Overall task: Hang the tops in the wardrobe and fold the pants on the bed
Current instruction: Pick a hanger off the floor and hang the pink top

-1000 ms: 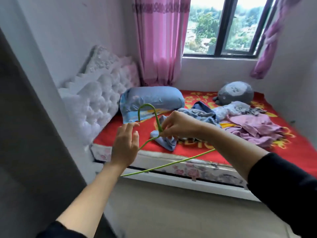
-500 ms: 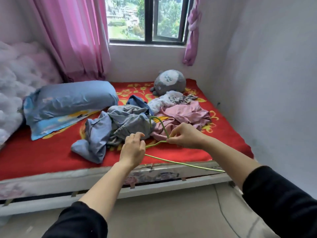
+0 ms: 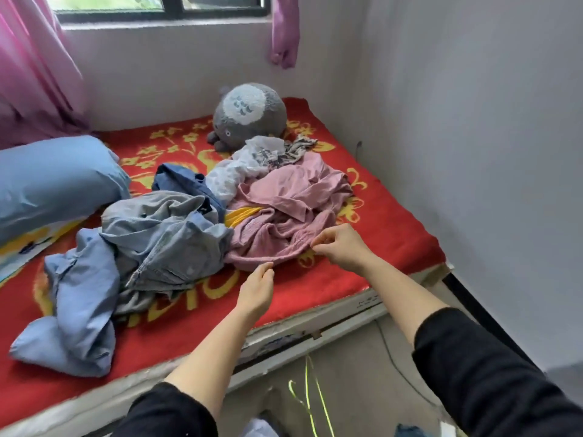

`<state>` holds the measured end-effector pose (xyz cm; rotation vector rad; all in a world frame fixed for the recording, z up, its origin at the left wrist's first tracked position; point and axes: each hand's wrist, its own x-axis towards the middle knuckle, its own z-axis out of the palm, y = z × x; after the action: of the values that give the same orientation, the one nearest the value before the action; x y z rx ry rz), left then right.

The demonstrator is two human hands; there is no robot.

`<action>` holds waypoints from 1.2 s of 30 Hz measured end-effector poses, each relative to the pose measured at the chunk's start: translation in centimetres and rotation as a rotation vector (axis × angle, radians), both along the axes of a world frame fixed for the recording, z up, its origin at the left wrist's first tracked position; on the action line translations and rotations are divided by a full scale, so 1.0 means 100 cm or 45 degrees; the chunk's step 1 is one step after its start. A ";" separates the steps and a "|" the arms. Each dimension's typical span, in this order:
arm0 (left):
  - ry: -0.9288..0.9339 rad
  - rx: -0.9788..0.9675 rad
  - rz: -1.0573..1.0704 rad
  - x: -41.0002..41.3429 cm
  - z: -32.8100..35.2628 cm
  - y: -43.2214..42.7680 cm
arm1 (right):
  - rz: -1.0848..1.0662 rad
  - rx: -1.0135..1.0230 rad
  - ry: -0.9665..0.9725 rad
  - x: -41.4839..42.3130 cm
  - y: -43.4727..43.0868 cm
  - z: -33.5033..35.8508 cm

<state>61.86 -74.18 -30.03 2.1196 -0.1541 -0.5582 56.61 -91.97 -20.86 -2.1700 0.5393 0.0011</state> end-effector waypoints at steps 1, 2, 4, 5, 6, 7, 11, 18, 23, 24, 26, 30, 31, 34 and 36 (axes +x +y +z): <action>-0.015 0.053 -0.012 0.013 -0.007 -0.008 | -0.054 0.000 0.052 0.004 -0.011 -0.013; -0.038 0.099 -0.029 0.025 -0.013 -0.017 | -0.093 -0.008 0.110 0.005 -0.022 -0.027; -0.057 0.157 -0.079 0.038 -0.025 -0.037 | -0.154 0.016 0.223 -0.001 -0.039 -0.054; -0.061 0.177 -0.113 0.041 -0.031 -0.046 | -0.184 0.043 0.273 -0.008 -0.045 -0.067; -0.067 0.197 -0.154 0.040 -0.036 -0.054 | -0.217 0.073 0.316 -0.016 -0.049 -0.079; -0.078 0.216 -0.204 0.039 -0.043 -0.062 | -0.251 0.099 0.352 -0.025 -0.053 -0.091; -0.140 0.308 -0.474 0.017 -0.075 -0.079 | -0.351 0.151 0.468 -0.059 -0.060 -0.125; -0.173 0.338 -0.654 -0.057 -0.118 -0.088 | -0.383 0.213 0.591 -0.134 -0.048 -0.179; -0.144 0.384 -0.657 -0.120 -0.158 -0.079 | -0.370 0.261 0.647 -0.194 -0.027 -0.231; -0.144 0.399 -0.668 -0.132 -0.167 -0.075 | -0.373 0.274 0.661 -0.207 -0.023 -0.242; -0.137 0.433 -0.697 -0.154 -0.186 -0.068 | -0.394 0.300 0.686 -0.232 -0.013 -0.266; -0.095 0.474 -0.729 -0.190 -0.237 -0.054 | -0.405 0.301 0.762 -0.277 0.008 -0.325; -0.093 0.478 -0.740 -0.198 -0.253 -0.049 | -0.406 0.286 0.786 -0.288 0.012 -0.344; -0.098 0.481 -0.788 -0.224 -0.316 -0.035 | -0.386 0.238 0.862 -0.319 0.027 -0.413; -0.096 0.495 -0.805 -0.240 -0.366 -0.022 | -0.342 0.188 0.925 -0.337 0.036 -0.467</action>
<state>37.87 -76.40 -66.66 2.4630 -0.8365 -0.9321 22.86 -88.34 -67.56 -1.8952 1.1927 0.6799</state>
